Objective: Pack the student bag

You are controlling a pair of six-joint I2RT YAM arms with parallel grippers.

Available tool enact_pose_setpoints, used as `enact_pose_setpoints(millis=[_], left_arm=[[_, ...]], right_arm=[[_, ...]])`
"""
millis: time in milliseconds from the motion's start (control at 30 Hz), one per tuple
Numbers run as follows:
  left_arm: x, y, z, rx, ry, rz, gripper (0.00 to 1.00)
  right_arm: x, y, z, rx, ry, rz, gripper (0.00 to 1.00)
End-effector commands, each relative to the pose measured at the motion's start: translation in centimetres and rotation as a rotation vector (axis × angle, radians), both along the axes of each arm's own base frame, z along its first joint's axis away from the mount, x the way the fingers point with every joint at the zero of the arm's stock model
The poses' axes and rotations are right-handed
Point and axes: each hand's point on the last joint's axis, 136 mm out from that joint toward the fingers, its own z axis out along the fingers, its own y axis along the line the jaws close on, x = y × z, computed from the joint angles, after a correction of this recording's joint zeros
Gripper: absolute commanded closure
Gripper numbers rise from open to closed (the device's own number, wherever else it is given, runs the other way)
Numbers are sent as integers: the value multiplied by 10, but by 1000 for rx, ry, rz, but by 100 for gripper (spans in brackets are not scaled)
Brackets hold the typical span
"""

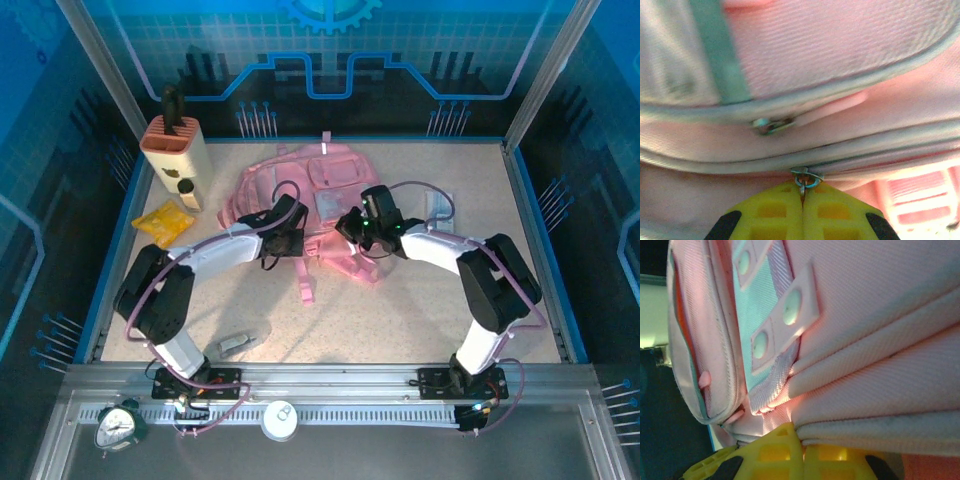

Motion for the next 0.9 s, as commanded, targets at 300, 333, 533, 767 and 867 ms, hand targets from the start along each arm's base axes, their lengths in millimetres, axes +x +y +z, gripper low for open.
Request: enact_pose_setpoints(millis=[300, 333, 533, 767, 867], left_arm=[[-42, 1, 17, -71, 65, -83, 100], [-46, -12, 20, -75, 65, -111, 100], [-44, -82, 35, -118, 17, -178, 100], [-29, -86, 41, -131, -41, -143, 100], [-31, -85, 39, -129, -33, -150, 100]], right_arm=[[63, -79, 35, -55, -82, -6, 100], [69, -81, 35, -54, -83, -1, 100], [98, -93, 39, -117, -96, 25, 89], [53, -83, 56, -55, -82, 145, 51], [16, -73, 54, -20, -53, 192, 45]])
